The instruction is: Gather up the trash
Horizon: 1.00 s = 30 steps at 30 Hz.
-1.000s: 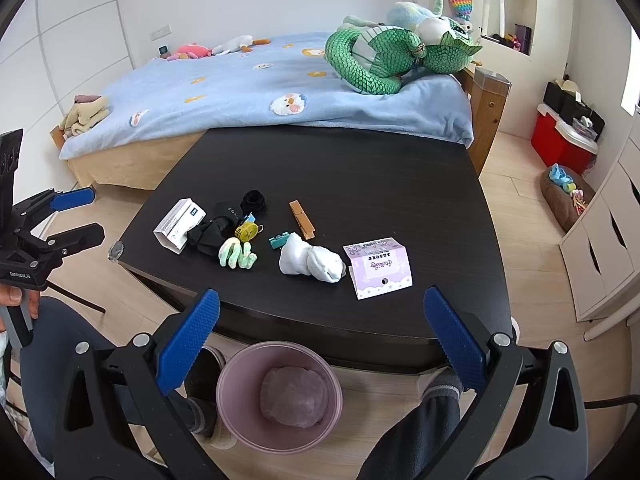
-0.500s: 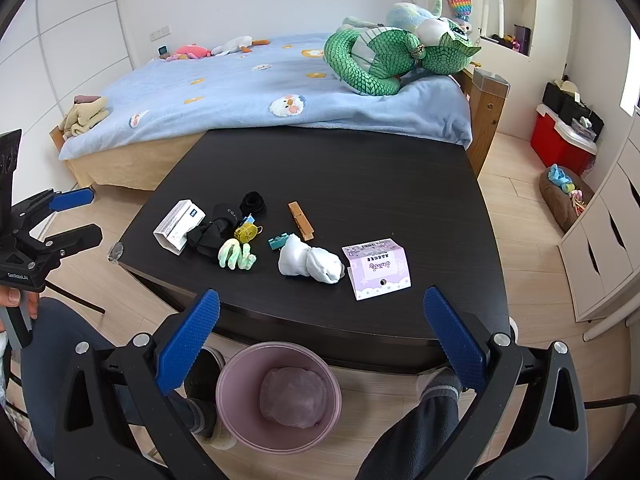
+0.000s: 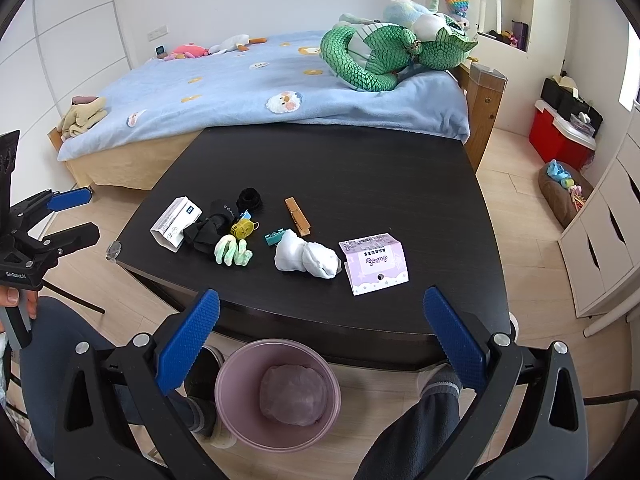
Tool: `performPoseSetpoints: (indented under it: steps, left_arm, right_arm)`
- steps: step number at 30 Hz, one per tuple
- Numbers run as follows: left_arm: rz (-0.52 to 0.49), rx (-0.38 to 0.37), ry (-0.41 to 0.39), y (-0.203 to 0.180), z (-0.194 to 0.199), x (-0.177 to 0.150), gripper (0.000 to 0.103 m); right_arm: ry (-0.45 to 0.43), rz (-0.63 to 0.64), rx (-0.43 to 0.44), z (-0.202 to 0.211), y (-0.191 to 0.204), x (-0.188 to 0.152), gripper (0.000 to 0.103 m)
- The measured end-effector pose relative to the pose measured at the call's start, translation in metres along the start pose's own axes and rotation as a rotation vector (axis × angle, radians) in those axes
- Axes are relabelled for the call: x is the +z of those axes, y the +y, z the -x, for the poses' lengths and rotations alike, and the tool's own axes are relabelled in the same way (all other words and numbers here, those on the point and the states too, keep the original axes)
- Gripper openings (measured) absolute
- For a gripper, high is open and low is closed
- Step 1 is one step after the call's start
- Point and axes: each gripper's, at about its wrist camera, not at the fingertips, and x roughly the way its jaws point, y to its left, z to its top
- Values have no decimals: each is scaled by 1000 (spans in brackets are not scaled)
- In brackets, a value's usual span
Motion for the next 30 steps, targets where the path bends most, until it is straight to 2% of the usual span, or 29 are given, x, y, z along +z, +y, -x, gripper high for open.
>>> performPoseSetpoints:
  steps: [7, 16, 30]
  left_arm:
    - [3, -2, 5, -2, -2, -1, 97]
    - [9, -3, 6, -3, -5, 0, 97]
    - [36, 1, 24, 10, -11, 1, 97]
  right_arm:
    - [26, -8, -2, -12, -9, 0, 100]
    - [110, 49, -35, -50, -26, 10, 100]
    - [332, 188, -29, -136, -49, 14, 100]
